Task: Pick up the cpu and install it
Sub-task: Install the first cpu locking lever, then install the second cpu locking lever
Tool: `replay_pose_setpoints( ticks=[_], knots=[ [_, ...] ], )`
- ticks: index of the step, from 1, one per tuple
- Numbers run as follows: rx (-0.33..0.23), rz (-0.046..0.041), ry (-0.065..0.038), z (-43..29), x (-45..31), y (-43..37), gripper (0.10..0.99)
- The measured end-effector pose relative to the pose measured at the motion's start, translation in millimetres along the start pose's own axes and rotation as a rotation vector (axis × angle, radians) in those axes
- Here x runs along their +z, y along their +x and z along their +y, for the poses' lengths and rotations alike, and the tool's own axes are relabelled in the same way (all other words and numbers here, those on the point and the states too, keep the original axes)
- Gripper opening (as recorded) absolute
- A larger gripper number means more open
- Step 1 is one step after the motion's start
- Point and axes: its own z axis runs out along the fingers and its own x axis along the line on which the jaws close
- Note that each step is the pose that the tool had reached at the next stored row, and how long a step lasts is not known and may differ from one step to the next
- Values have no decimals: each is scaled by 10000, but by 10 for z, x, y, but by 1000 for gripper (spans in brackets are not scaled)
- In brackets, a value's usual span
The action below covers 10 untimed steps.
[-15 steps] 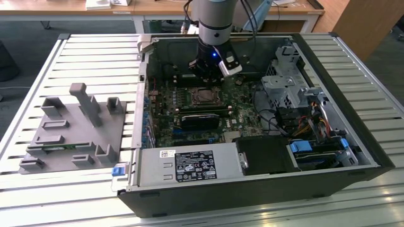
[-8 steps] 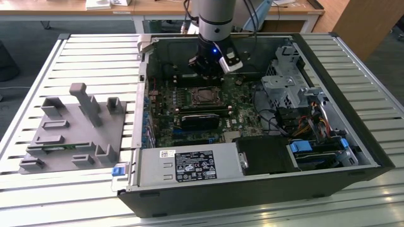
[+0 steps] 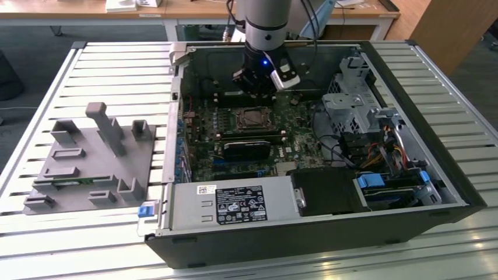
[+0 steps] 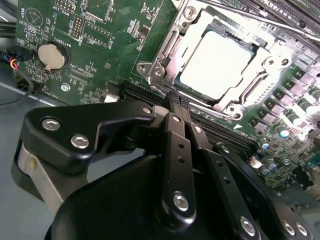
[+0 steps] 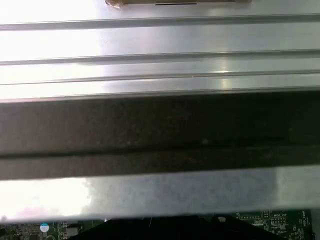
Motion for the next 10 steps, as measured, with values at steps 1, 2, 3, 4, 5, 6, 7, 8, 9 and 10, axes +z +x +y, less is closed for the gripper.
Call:
replay_pose_setpoints(
  ticks=[1, 2, 3, 4, 5, 6, 7, 8, 9, 10],
  knots=[
    [0, 0, 0, -1, 0, 0, 122],
    [0, 2, 3, -3, 0, -1, 122],
    [0, 1, 2, -5, 2, -1, 122],
    [0, 1, 2, -6, 1, -1, 122],
    [0, 1, 1, -7, 1, -1, 122],
    [-1, 1, 2, -10, 1, -1, 122],
    [-2, 2, 3, -14, 0, -1, 122],
    [-1, 1, 2, -19, 0, -2, 122],
    [0, 1, 2, -28, 0, -2, 122],
    [-1, 1, 2, -37, -1, -3, 122]
  ],
)
